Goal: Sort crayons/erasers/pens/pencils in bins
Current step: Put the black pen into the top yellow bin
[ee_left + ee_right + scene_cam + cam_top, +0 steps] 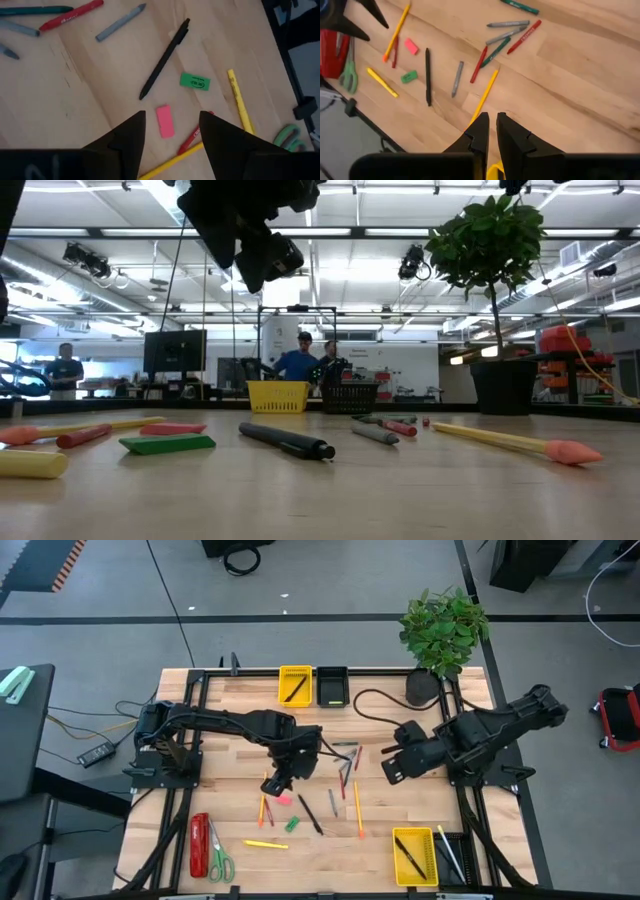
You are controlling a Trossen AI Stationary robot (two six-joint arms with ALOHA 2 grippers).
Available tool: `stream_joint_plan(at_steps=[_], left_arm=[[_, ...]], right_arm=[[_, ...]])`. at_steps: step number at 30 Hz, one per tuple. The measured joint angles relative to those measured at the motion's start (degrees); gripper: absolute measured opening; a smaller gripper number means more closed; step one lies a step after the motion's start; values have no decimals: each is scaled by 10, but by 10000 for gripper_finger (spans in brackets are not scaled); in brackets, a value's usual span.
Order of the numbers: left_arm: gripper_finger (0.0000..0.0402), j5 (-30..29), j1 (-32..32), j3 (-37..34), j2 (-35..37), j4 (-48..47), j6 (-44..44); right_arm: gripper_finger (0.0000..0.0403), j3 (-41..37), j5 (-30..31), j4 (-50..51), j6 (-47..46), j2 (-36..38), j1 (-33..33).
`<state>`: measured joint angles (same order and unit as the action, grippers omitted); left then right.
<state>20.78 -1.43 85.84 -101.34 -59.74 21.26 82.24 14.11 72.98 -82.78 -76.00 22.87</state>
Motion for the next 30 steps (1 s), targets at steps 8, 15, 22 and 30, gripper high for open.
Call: stream_joint_plan(at_steps=[8, 15, 22, 30], left_arm=[[206, -36, -3, 0, 0, 4, -22], [201, -65, -15, 0, 0, 13, 16], [193, -68, -14, 0, -37, 32, 24], [184, -16, -28, 0, -102, 34, 85]], right_arm=[[42, -1, -22, -4, 47, -7, -9], [42, -1, 11, -12, 41, -6, 20], [42, -1, 102, -11, -7, -6, 57], [42, -1, 114, -4, -31, -6, 58]])
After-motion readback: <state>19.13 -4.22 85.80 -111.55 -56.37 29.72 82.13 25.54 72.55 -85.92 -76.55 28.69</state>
